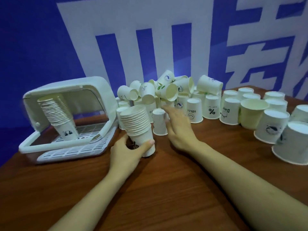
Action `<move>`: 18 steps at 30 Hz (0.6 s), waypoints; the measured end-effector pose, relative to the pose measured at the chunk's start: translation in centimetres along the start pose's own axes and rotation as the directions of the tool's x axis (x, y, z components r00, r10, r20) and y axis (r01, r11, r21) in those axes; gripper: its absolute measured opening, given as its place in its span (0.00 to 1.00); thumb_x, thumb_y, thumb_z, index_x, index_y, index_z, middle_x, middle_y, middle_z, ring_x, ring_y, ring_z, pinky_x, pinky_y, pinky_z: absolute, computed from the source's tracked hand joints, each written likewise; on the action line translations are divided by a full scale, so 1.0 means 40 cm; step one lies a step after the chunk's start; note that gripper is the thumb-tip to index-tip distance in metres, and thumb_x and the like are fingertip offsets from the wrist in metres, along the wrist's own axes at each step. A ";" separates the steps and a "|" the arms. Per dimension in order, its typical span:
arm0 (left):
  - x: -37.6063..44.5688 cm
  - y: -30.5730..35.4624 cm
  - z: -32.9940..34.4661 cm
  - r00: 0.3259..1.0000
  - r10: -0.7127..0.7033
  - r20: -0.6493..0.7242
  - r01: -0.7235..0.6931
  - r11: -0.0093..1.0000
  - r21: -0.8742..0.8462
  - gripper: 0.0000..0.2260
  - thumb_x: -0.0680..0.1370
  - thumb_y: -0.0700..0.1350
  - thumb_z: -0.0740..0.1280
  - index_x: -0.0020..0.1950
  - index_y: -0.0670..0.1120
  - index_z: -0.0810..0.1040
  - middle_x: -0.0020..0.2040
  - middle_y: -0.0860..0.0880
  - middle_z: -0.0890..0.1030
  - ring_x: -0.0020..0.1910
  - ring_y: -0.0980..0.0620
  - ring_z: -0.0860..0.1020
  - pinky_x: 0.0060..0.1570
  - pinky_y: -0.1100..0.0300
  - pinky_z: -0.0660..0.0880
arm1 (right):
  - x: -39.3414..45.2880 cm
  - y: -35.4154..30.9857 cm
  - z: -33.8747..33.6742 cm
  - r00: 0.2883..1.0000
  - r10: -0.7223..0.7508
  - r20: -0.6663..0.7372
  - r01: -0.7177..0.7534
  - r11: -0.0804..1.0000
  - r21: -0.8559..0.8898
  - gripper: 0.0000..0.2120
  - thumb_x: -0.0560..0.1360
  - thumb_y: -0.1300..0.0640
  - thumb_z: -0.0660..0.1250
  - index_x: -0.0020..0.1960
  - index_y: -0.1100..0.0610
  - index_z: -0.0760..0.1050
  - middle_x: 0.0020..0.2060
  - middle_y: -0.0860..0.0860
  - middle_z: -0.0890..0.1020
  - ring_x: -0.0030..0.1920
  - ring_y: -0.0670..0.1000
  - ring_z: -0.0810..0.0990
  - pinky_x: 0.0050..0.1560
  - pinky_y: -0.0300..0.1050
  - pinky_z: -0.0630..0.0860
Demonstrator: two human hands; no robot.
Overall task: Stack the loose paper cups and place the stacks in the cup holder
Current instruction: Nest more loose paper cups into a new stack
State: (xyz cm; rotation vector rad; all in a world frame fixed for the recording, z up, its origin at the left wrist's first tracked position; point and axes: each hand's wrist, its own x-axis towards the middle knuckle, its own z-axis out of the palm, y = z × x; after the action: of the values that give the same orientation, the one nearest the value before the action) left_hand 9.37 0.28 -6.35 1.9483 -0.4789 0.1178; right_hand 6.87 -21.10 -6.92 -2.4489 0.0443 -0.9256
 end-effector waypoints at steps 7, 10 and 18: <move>0.004 0.002 0.012 1.000 -0.009 0.002 0.009 1.000 -0.023 0.18 0.68 0.60 0.81 0.54 0.65 0.80 0.52 0.64 0.84 0.52 0.68 0.80 0.50 0.65 0.75 | -0.004 0.002 0.015 0.993 -0.069 0.096 0.089 0.972 -0.217 0.31 0.82 0.47 0.63 0.82 0.45 0.56 0.76 0.49 0.66 0.73 0.57 0.65 0.64 0.61 0.65; 0.015 -0.009 0.014 0.999 -0.035 0.004 0.035 0.998 -0.051 0.21 0.67 0.62 0.80 0.58 0.61 0.82 0.54 0.62 0.86 0.53 0.67 0.81 0.55 0.61 0.80 | 0.005 -0.008 -0.004 0.997 -0.017 -0.074 0.001 0.976 -0.218 0.27 0.72 0.41 0.74 0.65 0.53 0.76 0.62 0.56 0.72 0.62 0.60 0.72 0.58 0.59 0.71; 0.015 -0.015 0.012 0.999 0.013 0.031 -0.013 1.000 -0.013 0.25 0.69 0.59 0.81 0.65 0.58 0.81 0.57 0.63 0.85 0.56 0.69 0.80 0.53 0.70 0.77 | 0.008 -0.036 -0.054 0.987 0.159 -0.012 -0.158 0.985 0.074 0.35 0.70 0.45 0.76 0.70 0.54 0.67 0.60 0.52 0.73 0.61 0.54 0.74 0.56 0.51 0.73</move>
State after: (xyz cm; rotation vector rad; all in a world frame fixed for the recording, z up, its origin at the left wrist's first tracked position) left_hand 10.09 -0.10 -6.88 1.9373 -0.5118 0.0930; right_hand 5.55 -20.88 -4.67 -2.3322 0.2053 -0.8640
